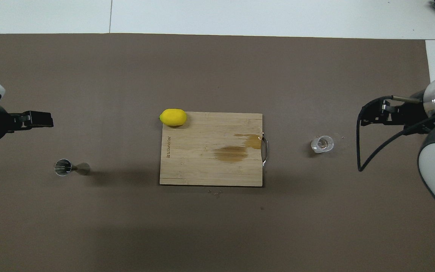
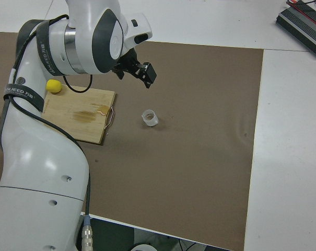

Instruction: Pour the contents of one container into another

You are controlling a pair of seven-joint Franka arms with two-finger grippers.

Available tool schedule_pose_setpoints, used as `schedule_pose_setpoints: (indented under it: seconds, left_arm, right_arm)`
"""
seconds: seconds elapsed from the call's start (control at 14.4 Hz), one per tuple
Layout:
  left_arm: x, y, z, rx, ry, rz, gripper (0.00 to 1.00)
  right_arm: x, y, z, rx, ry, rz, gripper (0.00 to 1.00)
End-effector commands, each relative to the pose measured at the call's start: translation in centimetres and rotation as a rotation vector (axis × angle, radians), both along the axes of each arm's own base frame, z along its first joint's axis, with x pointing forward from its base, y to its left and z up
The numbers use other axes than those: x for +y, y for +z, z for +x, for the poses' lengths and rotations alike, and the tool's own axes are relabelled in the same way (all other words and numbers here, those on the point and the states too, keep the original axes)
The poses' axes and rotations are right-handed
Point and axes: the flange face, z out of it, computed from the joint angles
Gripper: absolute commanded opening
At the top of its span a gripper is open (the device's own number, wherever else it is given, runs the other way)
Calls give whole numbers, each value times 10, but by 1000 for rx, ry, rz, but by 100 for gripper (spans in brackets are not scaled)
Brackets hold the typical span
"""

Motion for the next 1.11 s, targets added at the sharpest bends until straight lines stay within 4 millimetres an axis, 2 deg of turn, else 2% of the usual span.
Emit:
schedule_pose_setpoints:
  seconds: [0.0,0.35,0.62,0.83,1.04]
  left_arm:
    - [-1,1,-9,-7,11,11,100]
    - [-1,0,-10,2,17,11,100]
    - [-13,-1,-14,37,-7,14,100]
    - [-30,-2,-18,61,-48,18,100]
    - [-22,-3,-20,88,-44,16,100]
  right_arm:
    - [-3,2,-5,-4,11,8,99]
    - [-3,1,-5,-1,11,8,99]
    - [-2,2,-5,-2,13,8,99]
    - [-3,2,-5,-4,11,8,99]
    - [-3,2,-5,-2,11,8,99]
